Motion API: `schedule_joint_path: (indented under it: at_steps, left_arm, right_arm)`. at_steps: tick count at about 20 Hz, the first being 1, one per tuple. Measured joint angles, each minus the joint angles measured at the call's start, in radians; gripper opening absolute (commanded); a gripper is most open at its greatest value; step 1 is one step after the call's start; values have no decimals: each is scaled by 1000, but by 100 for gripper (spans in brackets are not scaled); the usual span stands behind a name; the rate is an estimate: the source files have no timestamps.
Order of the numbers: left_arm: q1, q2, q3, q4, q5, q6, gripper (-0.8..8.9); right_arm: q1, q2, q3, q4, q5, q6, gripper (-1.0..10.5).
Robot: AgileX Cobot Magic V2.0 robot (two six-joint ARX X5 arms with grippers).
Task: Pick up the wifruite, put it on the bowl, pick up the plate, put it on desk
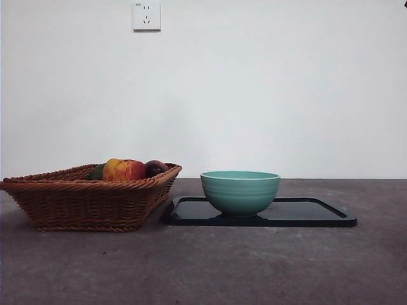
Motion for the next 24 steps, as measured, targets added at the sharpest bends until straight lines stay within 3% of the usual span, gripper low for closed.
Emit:
schedule_joint_path:
  at_steps: [5, 9, 13, 17, 24]
  left_arm:
    - [58, -91, -219, 44, -69, -63, 123]
    - [64, -103, -435, 188, -150, -145, 123]
    - [64, -93, -635, 372, -169, -247, 123]
    - [64, -18, -734, 472, -204, -321, 123]
    - [64, 188, -739, 587, -208, -332, 123]
  right_arm:
    - [0, 0, 0, 0, 0, -3, 243]
    - [0, 0, 0, 0, 0, -3, 243]
    - [0, 0, 0, 0, 0, -3, 243]
    - [0, 0, 0, 0, 0, -3, 243]
    - [0, 0, 0, 0, 0, -3, 243]
